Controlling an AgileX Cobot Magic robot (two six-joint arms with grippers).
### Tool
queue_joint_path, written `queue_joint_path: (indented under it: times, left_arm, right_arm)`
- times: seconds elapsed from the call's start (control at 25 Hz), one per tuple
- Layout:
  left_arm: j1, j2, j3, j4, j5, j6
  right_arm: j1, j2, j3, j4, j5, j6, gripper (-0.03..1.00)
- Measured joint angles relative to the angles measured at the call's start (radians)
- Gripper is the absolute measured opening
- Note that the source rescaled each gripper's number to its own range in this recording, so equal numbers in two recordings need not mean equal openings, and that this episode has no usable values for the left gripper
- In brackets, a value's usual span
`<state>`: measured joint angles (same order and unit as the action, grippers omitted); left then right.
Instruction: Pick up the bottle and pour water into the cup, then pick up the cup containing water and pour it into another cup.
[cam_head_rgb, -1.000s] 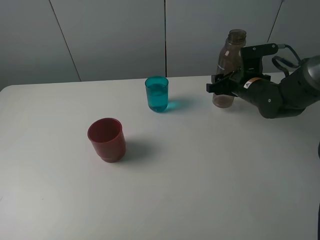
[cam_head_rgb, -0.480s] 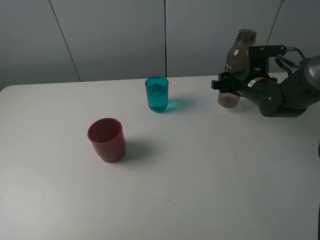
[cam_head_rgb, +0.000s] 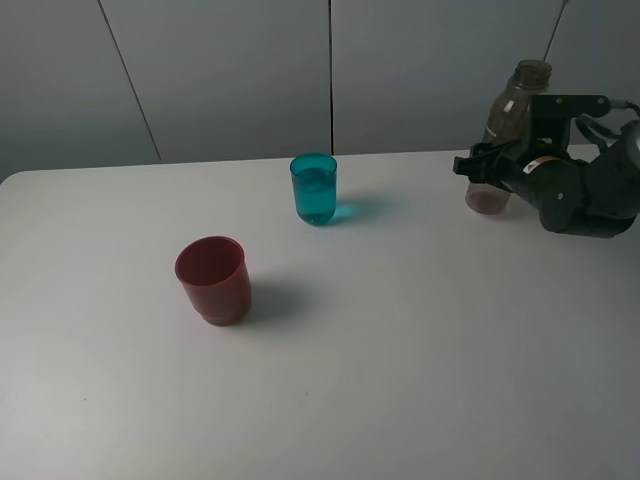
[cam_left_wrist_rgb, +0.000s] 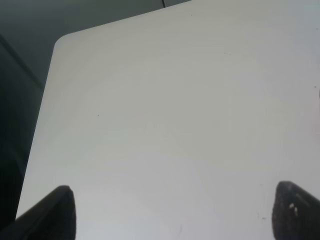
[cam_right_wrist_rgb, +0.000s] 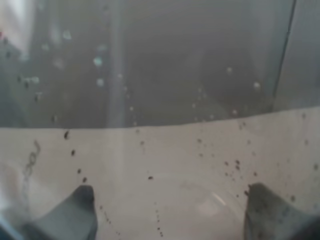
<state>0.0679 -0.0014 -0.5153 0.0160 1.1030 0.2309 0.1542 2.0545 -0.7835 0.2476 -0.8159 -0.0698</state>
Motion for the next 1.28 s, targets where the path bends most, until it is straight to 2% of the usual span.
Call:
queue_joint_path:
  times: [0.24,0.44,0.8,0.84,0.88,0.92,0.96,1.0,1.08,1.28]
  left_arm:
    - [0.0,0.0,0.0,0.0,0.0,0.0]
    - [0.0,0.0,0.0,0.0,0.0,0.0]
    - [0.0,0.0,0.0,0.0,0.0,0.004]
    - [0.0,0.0,0.0,0.0,0.0,0.004]
    - [0.0,0.0,0.0,0.0,0.0,0.004]
    - [0.0,0.0,0.0,0.0,0.0,0.004]
    - [0.0,0.0,0.0,0.0,0.0,0.004]
    - [0.0,0.0,0.0,0.0,0.0,0.004]
    - [0.0,0.0,0.0,0.0,0.0,0.004]
    - [0.0,0.0,0.0,0.0,0.0,0.004]
  right_arm:
    - [-0.004,0.0,-0.001,-0.024,0.013,-0.014,0.0]
    - [-0.004,0.004,-0.001,-0.047,0.06,-0.016,0.0]
    - [-0.004,0.013,-0.006,-0.057,0.062,-0.016,0.0]
    - [-0.004,0.013,-0.006,-0.061,0.062,-0.016,0.04]
    - [-0.004,0.013,-0.006,-0.066,0.062,-0.013,0.26]
    - [-0.004,0.013,-0.006,-0.073,0.062,-0.012,0.56]
    - [-0.004,0.013,-0.006,-0.076,0.062,-0.01,0.78]
    - [-0.004,0.013,-0.006,-0.08,0.062,-0.01,0.91]
    - [-0.004,0.013,-0.006,-0.086,0.067,-0.01,0.98]
    - [-0.004,-0.034,0.031,-0.098,0.085,-0.008,0.99]
